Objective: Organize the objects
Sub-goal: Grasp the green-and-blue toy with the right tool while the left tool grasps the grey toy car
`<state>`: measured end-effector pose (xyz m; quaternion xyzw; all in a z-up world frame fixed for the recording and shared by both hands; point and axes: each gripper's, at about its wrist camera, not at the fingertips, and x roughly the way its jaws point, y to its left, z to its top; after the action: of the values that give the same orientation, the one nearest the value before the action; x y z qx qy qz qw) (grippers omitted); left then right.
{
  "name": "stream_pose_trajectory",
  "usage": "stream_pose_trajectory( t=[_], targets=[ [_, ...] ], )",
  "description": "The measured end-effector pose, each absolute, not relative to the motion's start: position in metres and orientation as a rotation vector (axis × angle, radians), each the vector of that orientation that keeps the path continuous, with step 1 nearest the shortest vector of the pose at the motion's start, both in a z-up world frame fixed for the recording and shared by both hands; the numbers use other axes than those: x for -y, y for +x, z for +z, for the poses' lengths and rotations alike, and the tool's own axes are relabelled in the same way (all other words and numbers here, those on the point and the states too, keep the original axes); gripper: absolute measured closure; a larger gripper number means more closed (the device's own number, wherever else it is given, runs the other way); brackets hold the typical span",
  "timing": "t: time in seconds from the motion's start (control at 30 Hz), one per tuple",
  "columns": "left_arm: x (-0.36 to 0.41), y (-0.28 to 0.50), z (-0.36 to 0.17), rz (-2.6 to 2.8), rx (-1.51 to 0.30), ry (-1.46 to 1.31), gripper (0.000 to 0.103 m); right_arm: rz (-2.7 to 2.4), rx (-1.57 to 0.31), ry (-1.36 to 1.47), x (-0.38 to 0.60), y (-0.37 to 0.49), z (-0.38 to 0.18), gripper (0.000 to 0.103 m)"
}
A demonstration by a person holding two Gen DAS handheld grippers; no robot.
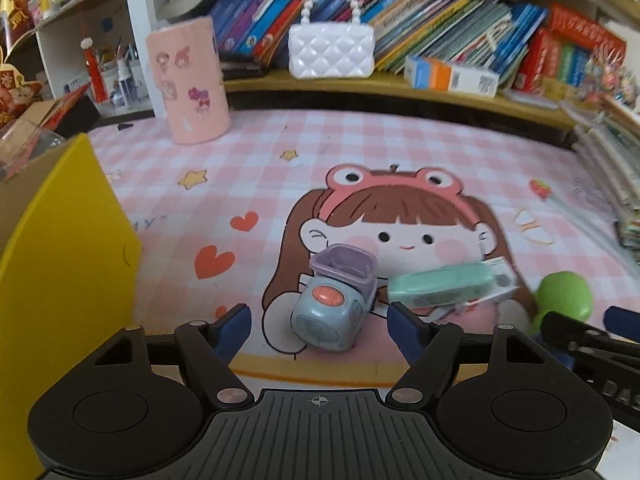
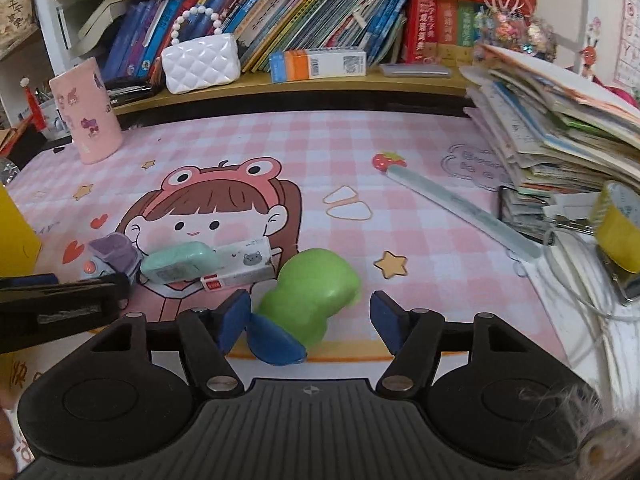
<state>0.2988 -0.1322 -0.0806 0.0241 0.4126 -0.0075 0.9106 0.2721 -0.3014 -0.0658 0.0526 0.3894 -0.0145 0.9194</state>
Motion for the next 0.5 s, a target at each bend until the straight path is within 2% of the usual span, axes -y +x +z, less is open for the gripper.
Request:
stream_pose_trajectory(
  t=[0.1, 0.2, 0.23, 0.27, 0.3, 0.5],
  targets=[
    [0.134, 0.309, -0.092, -0.006, -0.887, 0.055, 0.04, -0.006, -0.818, 0.118, 0.301, 0.282, -0.071, 0.039],
    [0.136, 0.314, -0.095, -0.009, -0.883, 0.052, 0.042, 0.003, -0.845, 0.139, 0.303, 0.291, -0.076, 0.041],
    [0.137, 0.315, -0.095, -0.013, -0.882, 0.05, 0.045, 0.002, -0.853, 0.147, 0.305, 0.294, -0.077, 0.045],
    [0.138, 0.316, -0.095, -0.026, -0.88, 0.044, 0.054, 0.001, -0.864, 0.157, 0.306, 0.297, -0.079, 0.053],
    [0.139, 0.317, -0.095, -0.037, -0.879, 0.046, 0.058, 0.002, -0.874, 0.166, 0.308, 0.299, -0.081, 0.057],
    [0.138, 0.315, -0.091, -0.031, -0.881, 0.031, 0.059, 0.009, -0.876, 0.185, 0.313, 0.299, -0.084, 0.062]
  ],
)
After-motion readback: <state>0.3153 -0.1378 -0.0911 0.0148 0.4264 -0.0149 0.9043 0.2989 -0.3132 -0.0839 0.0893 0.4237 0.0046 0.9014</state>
